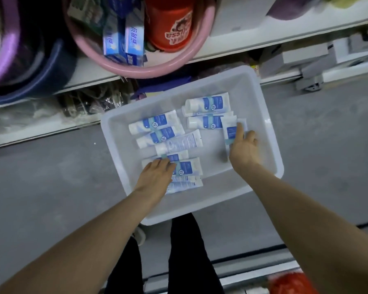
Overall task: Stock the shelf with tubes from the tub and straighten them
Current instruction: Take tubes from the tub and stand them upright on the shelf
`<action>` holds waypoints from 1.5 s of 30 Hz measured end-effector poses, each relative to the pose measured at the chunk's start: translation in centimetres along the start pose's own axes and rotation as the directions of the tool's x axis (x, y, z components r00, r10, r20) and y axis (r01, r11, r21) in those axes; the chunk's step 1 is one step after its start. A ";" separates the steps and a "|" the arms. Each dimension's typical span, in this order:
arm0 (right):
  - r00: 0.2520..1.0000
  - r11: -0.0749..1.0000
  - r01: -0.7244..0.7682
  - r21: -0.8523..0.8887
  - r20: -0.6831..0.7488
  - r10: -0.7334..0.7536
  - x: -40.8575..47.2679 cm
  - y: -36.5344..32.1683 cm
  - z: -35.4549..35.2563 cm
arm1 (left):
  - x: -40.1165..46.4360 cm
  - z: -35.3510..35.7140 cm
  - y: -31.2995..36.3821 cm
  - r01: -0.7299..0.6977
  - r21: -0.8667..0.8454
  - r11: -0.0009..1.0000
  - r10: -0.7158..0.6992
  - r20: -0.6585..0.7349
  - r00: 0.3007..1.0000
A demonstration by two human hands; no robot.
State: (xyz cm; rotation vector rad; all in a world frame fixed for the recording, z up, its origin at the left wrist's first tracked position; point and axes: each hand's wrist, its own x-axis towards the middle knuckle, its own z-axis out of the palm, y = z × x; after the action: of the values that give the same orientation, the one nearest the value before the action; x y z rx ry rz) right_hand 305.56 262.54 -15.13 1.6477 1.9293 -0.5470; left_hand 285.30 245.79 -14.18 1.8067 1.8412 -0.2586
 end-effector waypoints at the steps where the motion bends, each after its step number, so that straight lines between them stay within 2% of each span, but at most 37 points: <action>1: 1.000 1.000 -0.006 0.022 -0.015 0.006 0.2 -0.1 0.2 | 0.2 0.3 0.1 0.006 0.010 1.000 -0.006 0.000 1.000; 8: 0.994 0.998 0.063 0.015 -0.087 -0.062 0.4 0.0 1.6 | 2.3 0.6 0.2 0.031 0.159 0.987 -0.044 0.080 0.996; 9: 0.993 0.996 0.075 0.050 -0.091 -0.070 0.4 0.1 1.8 | 2.6 1.0 0.1 0.039 0.166 0.985 -0.054 0.091 0.994; 11: 0.996 0.970 0.089 0.227 -0.051 -0.079 0.1 0.0 1.8 | 2.9 0.4 0.6 0.078 0.145 0.986 -0.094 0.108 0.990; 13: 0.997 0.927 0.075 0.368 -0.008 -0.078 -0.3 -0.5 2.0 | 2.9 -0.7 1.2 0.139 0.082 0.987 -0.150 0.139 0.979; 17: 0.999 0.893 -0.018 0.449 0.044 -0.002 -1.0 -2.2 2.8 | 1.8 -0.4 0.9 0.276 -0.023 0.961 -0.264 0.224 0.938; 20: 0.996 0.873 -0.073 0.483 0.078 0.041 -1.3 -3.0 2.9 | 0.4 -0.9 -0.1 0.327 -0.187 0.926 -0.282 0.233 0.931; 23: 0.998 0.864 -0.058 0.500 0.058 0.033 -2.3 -3.7 2.2 | -0.8 -2.1 -0.9 0.338 -0.364 0.868 -0.263 0.240 0.934; 26: 0.999 0.867 0.039 0.497 -0.039 -0.023 -4.5 -5.0 1.1 | -2.4 -4.0 -1.5 0.313 -0.508 0.803 -0.257 0.179 0.950; 30: 0.973 0.835 0.197 0.513 -0.204 -0.104 -8.8 -7.3 -1.5 | -5.4 -7.5 -2.2 0.309 -0.615 0.726 -0.308 0.112 0.945; 35: 0.923 0.772 0.344 0.535 -0.341 -0.175 -15.3 -11.4 -6.8 | -10.6 -13.2 -4.3 0.191 -0.689 0.699 -0.290 -0.030 0.956; 37: 0.906 0.749 0.382 0.542 -0.381 -0.187 -17.9 -13.4 -9.1 | -13.0 -15.7 -5.8 0.103 -0.694 0.712 -0.259 -0.124 0.958; 40: 0.855 0.700 0.468 0.540 -0.477 -0.204 -21.4 -16.6 -12.4 | -16.9 -19.6 -8.0 0.012 -0.617 0.787 -0.233 -0.279 0.932; 45: 0.693 0.625 0.667 0.406 -0.646 -0.320 -26.6 -22.5 -18.1 | -23.1 -25.1 -11.9 0.048 -0.510 0.859 -0.308 -0.441 0.843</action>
State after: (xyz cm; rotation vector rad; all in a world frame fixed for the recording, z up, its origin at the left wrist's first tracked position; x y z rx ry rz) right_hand 283.78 249.56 14.83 1.6958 2.9215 -1.1765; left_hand 266.61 237.24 15.52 1.4172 2.1849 0.6351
